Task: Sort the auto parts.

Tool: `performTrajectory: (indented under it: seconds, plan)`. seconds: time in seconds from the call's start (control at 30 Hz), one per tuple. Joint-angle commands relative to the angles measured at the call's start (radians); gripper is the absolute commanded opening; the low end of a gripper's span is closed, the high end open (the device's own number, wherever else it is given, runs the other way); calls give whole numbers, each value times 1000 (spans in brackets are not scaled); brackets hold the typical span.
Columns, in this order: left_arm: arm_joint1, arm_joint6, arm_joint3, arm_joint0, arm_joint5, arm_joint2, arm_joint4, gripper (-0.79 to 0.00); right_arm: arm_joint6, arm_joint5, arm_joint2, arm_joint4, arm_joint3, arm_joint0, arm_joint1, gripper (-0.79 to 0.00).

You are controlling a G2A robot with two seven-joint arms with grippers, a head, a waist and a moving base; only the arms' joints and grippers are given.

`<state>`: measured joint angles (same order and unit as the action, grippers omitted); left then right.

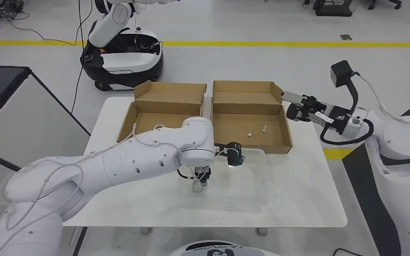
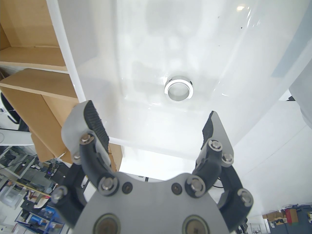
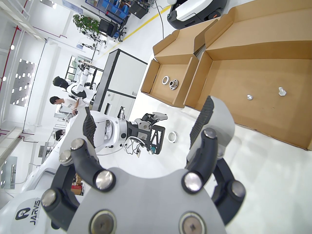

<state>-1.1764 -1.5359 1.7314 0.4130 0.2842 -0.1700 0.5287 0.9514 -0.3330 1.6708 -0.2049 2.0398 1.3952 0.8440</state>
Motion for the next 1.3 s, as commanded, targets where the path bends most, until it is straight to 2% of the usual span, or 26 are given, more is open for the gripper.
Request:
performTrajectory:
  seconds: [0.0, 0.3, 0.5, 0.57, 0.63, 0.67, 0.83, 0.9, 1.03, 1.2, 1.27]
  plan:
    - [2, 21, 4, 10, 5, -1, 8, 0, 0, 0, 0, 0, 0, 0, 0, 0]
    - [50, 61, 117, 26, 61, 0, 88, 0, 0, 0, 0, 0, 0, 0, 0, 0]
    - [79, 61, 125, 44, 61, 0, 122, 0, 0, 0, 0, 0, 0, 0, 0, 0]
    - [84, 65, 121, 47, 66, 0, 125, -28, 0, 0, 0, 0, 0, 0, 0, 0]
    - [88, 67, 112, 53, 67, 0, 128, -114, 0, 0, 0, 0, 0, 0, 0, 0]
    - [89, 67, 109, 58, 68, 0, 131, -120, 0, 0, 0, 0, 0, 0, 0, 0]
    - [85, 75, 82, 81, 76, 0, 153, -265, 0, 0, 0, 0, 0, 0, 0, 0]
    - [80, 67, 66, 90, 67, 0, 162, -225, 0, 0, 0, 0, 0, 0, 0, 0]
    - [64, 63, 56, 105, 64, 0, 174, -252, 0, 0, 0, 0, 0, 0, 0, 0]
    - [48, 60, 37, 120, 61, 0, 185, -169, 0, 0, 0, 0, 0, 0, 0, 0]
    - [48, 60, 37, 120, 61, 0, 185, -182, 0, 0, 0, 0, 0, 0, 0, 0]
